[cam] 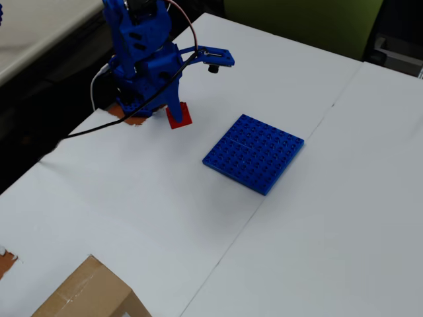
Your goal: Pick up the 2x2 red block and go up the 8x8 blue block.
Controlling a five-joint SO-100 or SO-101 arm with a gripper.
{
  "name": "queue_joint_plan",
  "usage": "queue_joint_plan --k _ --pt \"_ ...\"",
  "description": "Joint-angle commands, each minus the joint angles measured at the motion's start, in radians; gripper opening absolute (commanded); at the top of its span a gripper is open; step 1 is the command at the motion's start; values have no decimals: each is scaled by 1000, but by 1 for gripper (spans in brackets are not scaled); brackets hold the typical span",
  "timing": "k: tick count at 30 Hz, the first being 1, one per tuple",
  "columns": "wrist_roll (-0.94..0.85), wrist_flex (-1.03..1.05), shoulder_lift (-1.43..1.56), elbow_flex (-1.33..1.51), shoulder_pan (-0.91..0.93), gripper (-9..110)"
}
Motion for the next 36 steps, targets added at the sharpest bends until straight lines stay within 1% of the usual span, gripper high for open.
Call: queue_joint_plan --k 1,5,13,19,24,26,36 --pt "-3 31 -14 -110 -67 6" --pt "-11 31 -34 -181 -123 7" --pt "-38 40 57 -137 -181 8" --pt "-89 41 25 -140 -253 8" --pt "-256 40 -46 -144 -262 8" --pt "-293 40 -66 -141 -268 8" --pt "-293 35 -167 -192 -327 8"
